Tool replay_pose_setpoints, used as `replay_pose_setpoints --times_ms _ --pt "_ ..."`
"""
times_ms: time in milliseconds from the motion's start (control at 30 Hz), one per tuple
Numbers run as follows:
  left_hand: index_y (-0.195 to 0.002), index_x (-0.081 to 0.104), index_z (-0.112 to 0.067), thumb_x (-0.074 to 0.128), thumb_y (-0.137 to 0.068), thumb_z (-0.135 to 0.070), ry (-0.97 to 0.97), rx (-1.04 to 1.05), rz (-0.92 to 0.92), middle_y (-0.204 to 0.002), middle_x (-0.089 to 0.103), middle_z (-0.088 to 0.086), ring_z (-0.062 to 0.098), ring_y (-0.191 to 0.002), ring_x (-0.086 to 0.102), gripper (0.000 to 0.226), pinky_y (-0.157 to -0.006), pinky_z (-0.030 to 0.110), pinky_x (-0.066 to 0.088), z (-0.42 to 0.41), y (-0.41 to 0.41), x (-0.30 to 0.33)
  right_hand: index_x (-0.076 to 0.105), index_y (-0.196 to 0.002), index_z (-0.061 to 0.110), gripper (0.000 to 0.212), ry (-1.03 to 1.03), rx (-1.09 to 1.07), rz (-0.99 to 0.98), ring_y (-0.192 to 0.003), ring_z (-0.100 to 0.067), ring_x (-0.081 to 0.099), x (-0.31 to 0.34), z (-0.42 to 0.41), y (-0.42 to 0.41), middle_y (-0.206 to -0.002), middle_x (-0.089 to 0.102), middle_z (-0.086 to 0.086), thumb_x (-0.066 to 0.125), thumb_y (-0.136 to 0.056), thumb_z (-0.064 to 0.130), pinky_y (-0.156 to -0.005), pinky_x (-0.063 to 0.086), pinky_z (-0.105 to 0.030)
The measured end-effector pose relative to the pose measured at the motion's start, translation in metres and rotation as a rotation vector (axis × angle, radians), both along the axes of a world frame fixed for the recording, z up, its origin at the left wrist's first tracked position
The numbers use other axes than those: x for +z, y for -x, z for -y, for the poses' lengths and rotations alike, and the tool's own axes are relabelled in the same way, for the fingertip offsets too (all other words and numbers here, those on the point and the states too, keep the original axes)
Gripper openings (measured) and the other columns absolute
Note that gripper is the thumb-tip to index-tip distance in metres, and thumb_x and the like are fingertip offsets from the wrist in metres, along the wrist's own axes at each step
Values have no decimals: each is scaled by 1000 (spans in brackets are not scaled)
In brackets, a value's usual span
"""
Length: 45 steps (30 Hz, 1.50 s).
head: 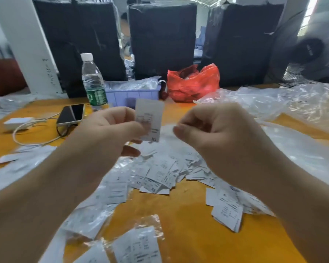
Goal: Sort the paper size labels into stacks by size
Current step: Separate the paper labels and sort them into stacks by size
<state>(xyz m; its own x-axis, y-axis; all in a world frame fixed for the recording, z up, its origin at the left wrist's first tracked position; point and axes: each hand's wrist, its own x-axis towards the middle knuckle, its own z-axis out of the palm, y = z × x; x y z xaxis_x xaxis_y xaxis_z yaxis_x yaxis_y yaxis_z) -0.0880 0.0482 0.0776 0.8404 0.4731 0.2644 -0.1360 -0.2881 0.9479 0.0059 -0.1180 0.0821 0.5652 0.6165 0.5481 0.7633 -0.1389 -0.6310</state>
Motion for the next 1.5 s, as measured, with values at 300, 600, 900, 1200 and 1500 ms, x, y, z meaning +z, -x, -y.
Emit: replay_pose_setpoints --times_ms 300,600,900,1200,1500 --pt "-69 73 -20 81 -62 -29 140 -150 11 -83 74 10 19 -73 70 14 -63 25 57 -39 45 -26 64 -68 4 42 156 495 -440 -51 -32 35 -22 -59 14 -75 57 -32 76 -78 43 -46 34 -49" --pt "-76 72 -23 64 -75 -32 82 -43 -14 -79 74 0 13 -71 69 12 -60 25 56 -37 44 -50 75 -73 15 9 95 487 -650 -60 -12 60 -49 -61 5 -67 67 0 76 -74 23 -56 53 -26" --pt "-88 74 -6 70 -76 -24 513 -282 -53 -90 73 13 21 -82 71 22 -62 28 58 -32 44 -53 71 -63 13 26 -58 415 -683 -47 -16 52 -49 -58 24 -56 64 -6 88 -59 32 -47 42 -20" --pt "-73 74 -18 76 -79 -28 398 -72 14 -75 72 9 23 -64 70 12 -55 27 56 -27 44 -54 74 -75 20 11 -51 489 -750 -54 -16 56 -60 -60 28 -59 62 -2 77 -65 20 -50 46 -23" --pt "-83 71 -27 74 -71 -28 -24 63 25 -75 73 1 17 -67 70 13 -62 27 57 -30 46 -57 69 -89 26 41 26 370 -568 -66 -26 57 -61 -57 29 -75 65 -3 71 -60 54 -64 50 -54"
